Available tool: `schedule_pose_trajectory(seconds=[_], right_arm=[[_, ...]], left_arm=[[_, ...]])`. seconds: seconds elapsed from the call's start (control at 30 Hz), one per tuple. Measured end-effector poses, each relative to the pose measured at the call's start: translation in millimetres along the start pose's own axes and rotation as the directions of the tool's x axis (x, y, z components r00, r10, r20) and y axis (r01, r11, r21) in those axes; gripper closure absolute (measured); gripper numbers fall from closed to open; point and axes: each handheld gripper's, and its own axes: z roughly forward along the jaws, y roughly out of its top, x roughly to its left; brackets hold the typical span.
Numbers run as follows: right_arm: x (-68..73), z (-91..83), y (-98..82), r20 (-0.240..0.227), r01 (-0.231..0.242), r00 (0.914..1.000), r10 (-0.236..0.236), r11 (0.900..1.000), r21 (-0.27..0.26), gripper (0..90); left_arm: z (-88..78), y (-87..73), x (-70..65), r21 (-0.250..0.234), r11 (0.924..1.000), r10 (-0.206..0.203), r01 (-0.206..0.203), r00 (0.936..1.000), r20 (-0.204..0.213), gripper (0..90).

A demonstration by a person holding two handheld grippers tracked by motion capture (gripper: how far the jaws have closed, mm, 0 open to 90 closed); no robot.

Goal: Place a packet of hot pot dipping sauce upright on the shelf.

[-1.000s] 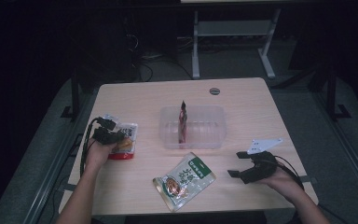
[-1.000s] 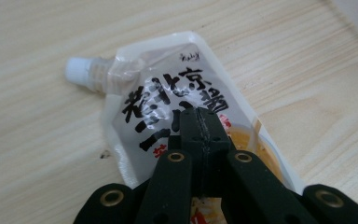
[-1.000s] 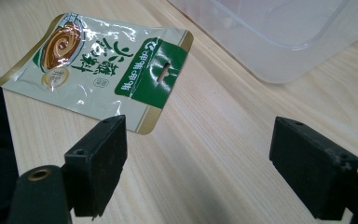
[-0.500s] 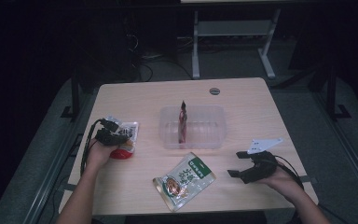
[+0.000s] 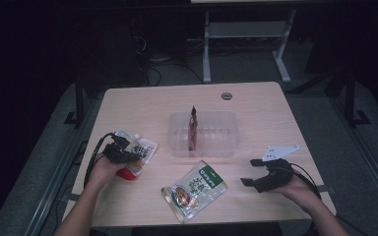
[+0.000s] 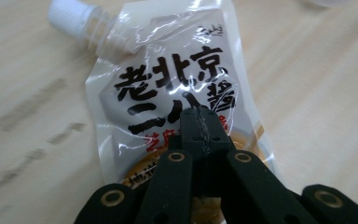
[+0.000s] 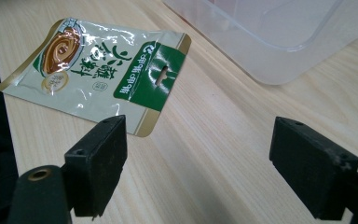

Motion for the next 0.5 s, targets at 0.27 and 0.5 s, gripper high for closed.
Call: schedule_pose_trajectory(seconds=[0.27,0.5], right_arm=[[-0.3,-1.0,0.0,0.003,0.002,1.0000,-0.002,1.000,-0.004,18.5],[0.1,-0.7,0.3,0.001,0.003,1.0000,-0.003,1.000,-0.003,18.4]], left_arm=[[-3.2,-9.3,-23.0,0.011,0.9974,0.071,-0.071,0.9962,0.051,90.0],[-2.4,-11.1,-45.1,0.034,0.9880,0.145,-0.151,0.9794,0.141,90.0]])
